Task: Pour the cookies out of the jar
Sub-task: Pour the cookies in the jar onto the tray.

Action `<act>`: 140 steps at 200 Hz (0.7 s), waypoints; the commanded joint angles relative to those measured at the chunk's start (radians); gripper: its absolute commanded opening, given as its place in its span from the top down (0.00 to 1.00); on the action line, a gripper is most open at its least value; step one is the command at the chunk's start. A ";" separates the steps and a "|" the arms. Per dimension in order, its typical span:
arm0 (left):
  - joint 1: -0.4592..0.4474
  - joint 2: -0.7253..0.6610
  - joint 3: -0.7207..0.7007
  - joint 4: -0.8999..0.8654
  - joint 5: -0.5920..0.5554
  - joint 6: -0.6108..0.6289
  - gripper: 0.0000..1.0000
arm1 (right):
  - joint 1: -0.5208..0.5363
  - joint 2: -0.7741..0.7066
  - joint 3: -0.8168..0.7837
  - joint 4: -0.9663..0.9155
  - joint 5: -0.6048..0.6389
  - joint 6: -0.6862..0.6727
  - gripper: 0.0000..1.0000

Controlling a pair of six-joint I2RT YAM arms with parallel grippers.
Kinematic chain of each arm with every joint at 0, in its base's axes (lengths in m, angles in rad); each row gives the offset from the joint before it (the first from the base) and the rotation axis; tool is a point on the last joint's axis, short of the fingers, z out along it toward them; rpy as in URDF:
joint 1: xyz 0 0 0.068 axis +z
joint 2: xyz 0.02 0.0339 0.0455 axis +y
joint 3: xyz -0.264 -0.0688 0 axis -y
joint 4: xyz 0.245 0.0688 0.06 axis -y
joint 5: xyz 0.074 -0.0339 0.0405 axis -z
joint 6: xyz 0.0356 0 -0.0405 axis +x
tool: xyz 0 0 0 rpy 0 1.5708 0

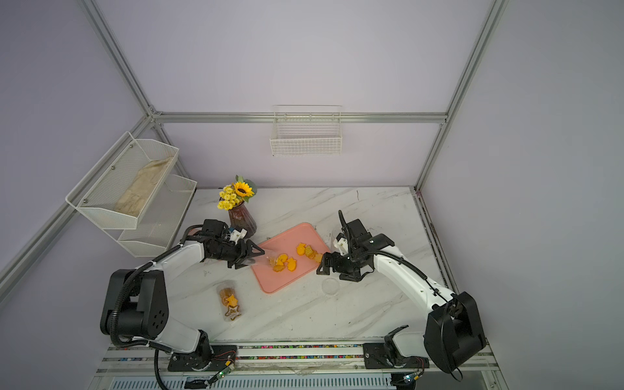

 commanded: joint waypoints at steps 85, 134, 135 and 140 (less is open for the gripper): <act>-0.001 -0.027 0.042 0.019 0.042 0.001 0.35 | 0.006 -0.021 -0.007 -0.003 0.007 0.002 0.03; -0.001 -0.044 0.056 -0.016 0.049 0.011 0.35 | 0.006 -0.022 0.000 -0.006 0.011 0.006 0.03; -0.001 -0.045 0.056 -0.018 0.048 0.011 0.35 | 0.005 -0.022 0.000 -0.006 0.011 0.006 0.03; 0.000 -0.053 0.058 -0.024 0.048 0.012 0.35 | 0.006 -0.023 0.002 -0.006 0.011 0.007 0.03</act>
